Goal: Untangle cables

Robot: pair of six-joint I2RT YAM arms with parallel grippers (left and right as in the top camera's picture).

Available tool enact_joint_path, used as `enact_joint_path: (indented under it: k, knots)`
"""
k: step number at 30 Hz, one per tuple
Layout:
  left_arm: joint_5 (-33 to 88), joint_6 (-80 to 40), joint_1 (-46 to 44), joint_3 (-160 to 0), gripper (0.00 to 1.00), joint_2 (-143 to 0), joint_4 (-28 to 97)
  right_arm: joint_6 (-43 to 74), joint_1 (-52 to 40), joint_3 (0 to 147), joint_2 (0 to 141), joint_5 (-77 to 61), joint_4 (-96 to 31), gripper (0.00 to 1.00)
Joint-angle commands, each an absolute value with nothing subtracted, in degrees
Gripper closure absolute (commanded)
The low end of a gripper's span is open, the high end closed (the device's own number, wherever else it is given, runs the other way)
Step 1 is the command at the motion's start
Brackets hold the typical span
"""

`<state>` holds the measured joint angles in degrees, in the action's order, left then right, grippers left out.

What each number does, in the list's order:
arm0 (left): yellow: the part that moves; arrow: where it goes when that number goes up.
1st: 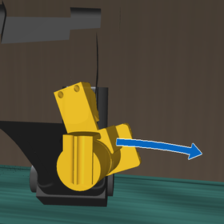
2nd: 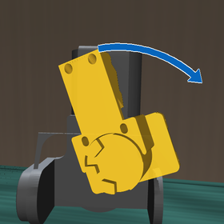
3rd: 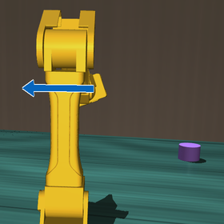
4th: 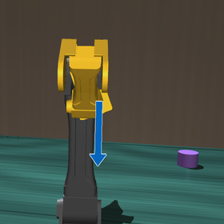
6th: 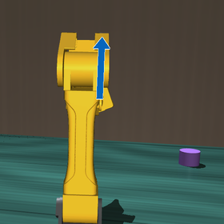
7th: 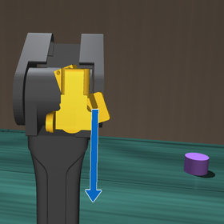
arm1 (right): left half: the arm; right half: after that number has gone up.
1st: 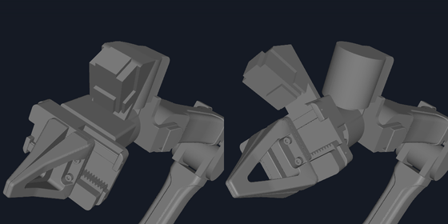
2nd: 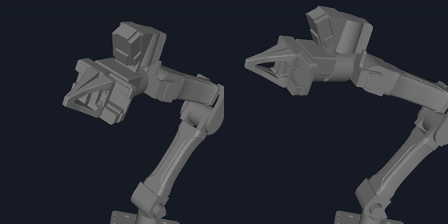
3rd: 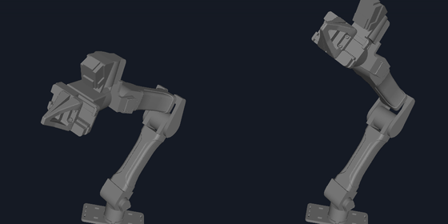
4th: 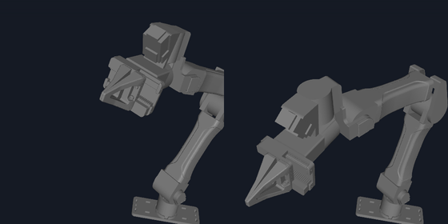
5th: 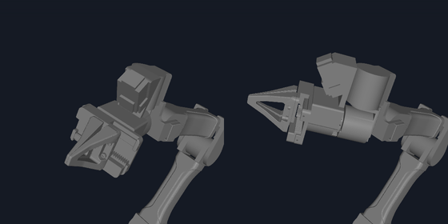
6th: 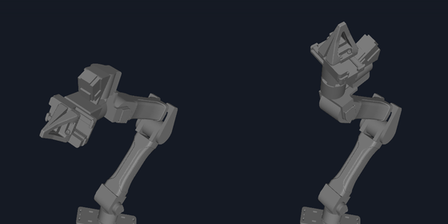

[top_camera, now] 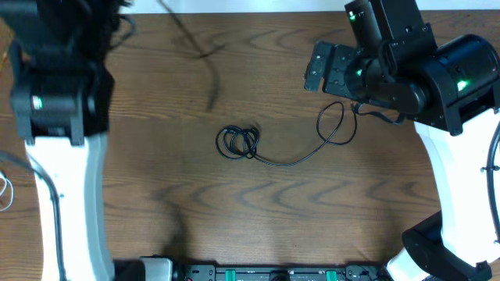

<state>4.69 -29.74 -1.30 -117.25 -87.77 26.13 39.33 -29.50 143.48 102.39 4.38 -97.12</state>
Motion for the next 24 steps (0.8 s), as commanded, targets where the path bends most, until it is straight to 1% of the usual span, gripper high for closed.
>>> enact_joint_path:
  k: [1,5,6,8,11,16,21,24]
  knots:
    - [3.18,-27.42,7.40,-118.04,0.93,-91.02,25.54,35.90,-29.85,141.97,102.35,5.19,-97.27,0.01]
    - [3.40,-24.82,13.78,-118.04,0.92,-95.64,23.88,35.94,-30.26,139.33,102.35,5.15,-96.86,0.01]
    - [3.42,-22.04,15.94,-118.04,0.93,-98.21,23.66,35.92,-30.41,137.97,102.35,4.47,-96.44,0.01]
    - [3.60,-20.69,17.34,-118.04,0.93,-100.42,23.73,35.92,-30.44,136.86,102.35,3.44,-95.90,0.01]
    - [9.37,-20.58,18.39,-118.04,0.92,-103.02,23.53,35.92,-30.44,135.76,102.35,3.03,-94.98,0.01]
    - [23.44,-18.74,17.17,-118.04,0.93,-104.81,23.20,35.90,-30.44,135.11,102.35,3.05,-93.78,0.01]
    - [34.79,-17.82,12.45,-118.04,0.92,-104.55,21.87,35.90,-30.44,135.06,102.35,3.05,-93.25,0.01]
    - [37.74,-17.85,8.99,-118.04,0.92,-104.53,21.34,35.86,-30.44,134.74,102.35,3.05,-93.60,0.01]
